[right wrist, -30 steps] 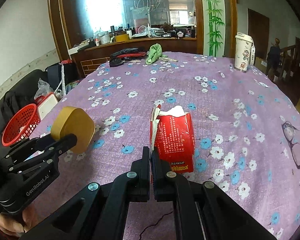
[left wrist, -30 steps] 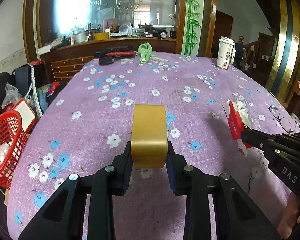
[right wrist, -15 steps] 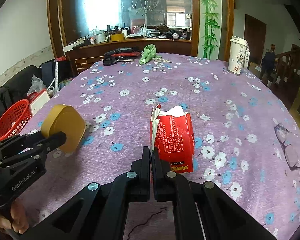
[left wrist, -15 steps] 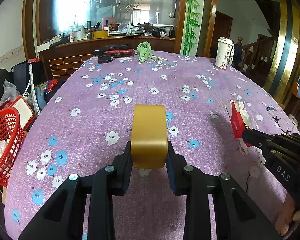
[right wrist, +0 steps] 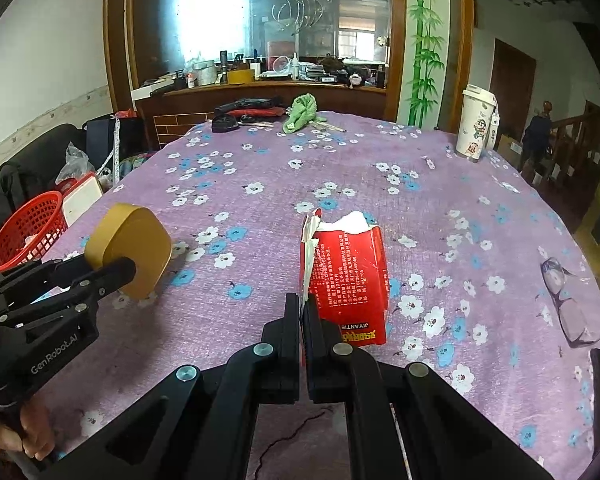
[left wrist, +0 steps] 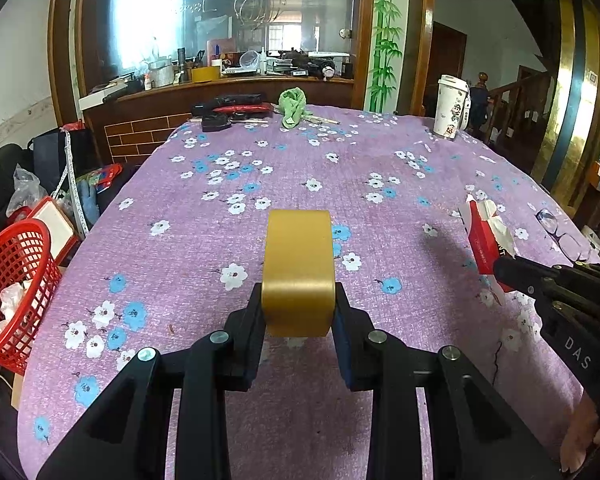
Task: Collect trash
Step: 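Lift the gold tin and red box up from the table, then carry tin and box over the red basket and open both grippers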
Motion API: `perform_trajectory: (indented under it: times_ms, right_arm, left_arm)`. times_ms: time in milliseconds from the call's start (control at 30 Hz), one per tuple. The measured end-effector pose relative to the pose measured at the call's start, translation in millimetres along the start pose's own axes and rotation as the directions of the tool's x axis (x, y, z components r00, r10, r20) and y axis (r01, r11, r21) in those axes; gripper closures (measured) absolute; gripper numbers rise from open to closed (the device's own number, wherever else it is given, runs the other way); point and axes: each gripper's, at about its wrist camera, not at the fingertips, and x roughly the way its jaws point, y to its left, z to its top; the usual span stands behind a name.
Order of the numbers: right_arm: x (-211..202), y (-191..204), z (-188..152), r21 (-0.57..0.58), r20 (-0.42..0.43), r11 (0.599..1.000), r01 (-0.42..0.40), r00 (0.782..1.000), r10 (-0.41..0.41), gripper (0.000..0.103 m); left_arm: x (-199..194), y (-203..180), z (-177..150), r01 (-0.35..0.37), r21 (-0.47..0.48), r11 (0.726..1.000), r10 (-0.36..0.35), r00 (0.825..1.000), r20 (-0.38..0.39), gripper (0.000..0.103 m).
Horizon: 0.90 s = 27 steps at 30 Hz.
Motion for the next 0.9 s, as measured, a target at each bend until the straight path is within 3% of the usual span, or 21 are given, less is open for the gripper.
perform_trajectory:
  times_ms: [567, 733, 900]
  right_arm:
    - [-12, 51, 9, -0.102, 0.007, 0.994, -0.026, 1.000, 0.027, 0.101]
    - [-10, 74, 20, -0.117, -0.031, 0.985, -0.128, 0.992, 0.125, 0.100]
    - [-5, 105, 41, -0.124, -0.080, 0.955, -0.271, 0.962, 0.262, 0.100]
  left_arm:
    - [-28, 27, -3, -0.022, -0.045, 0.999, 0.023, 0.999, 0.041, 0.074]
    - [-43, 54, 0, -0.055, -0.089, 0.995, 0.060, 0.997, 0.057, 0.074]
    - [-63, 96, 7, -0.127, -0.153, 0.980, 0.139, 0.987, 0.075, 0.073]
